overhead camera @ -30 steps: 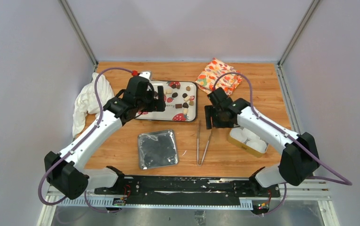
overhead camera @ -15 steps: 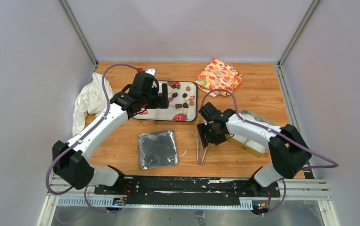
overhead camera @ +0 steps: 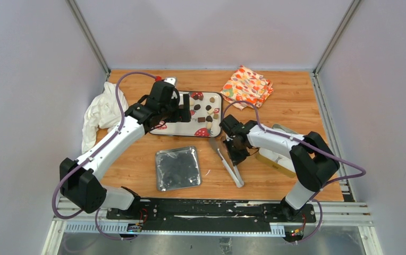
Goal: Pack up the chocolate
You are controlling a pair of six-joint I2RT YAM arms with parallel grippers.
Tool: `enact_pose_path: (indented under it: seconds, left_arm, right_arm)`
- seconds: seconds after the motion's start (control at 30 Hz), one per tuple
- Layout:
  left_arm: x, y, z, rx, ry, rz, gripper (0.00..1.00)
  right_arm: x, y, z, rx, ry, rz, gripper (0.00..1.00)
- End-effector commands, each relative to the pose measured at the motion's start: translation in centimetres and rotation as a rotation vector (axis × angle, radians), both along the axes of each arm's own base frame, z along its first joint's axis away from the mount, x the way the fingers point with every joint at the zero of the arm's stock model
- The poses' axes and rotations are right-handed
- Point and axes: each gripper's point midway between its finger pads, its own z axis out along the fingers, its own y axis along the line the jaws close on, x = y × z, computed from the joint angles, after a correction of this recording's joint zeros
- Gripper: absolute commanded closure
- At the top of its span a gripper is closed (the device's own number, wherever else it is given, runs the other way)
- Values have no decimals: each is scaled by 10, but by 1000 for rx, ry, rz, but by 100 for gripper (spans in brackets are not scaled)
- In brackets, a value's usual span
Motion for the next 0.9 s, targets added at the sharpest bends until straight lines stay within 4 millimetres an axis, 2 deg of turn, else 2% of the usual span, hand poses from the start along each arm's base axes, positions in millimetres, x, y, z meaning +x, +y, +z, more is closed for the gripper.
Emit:
enact_pose_path:
  seconds: [0.0,0.27,0.53,0.67,0.87]
  left_arm:
    - [6,-4,12,-6,-39,-11,0]
    - [9,-7,12,-3,-43,-28,0]
    - [10,-9,13,-7,-44,-37,0]
    - [10,-10,14,-9,-45,-40,0]
    - [11,-12,14,-14,-45,-47,0]
  right_arm:
    - [8,-9,5,-60,-32,14,100]
    - [46,-37,23,-228,-188,92,100]
    - [73,-73,24,-328,-213,-85,100]
    - [81,-83,19,-376,-207,-153,100]
    - [92,-84,8,-410,-194,-203,97]
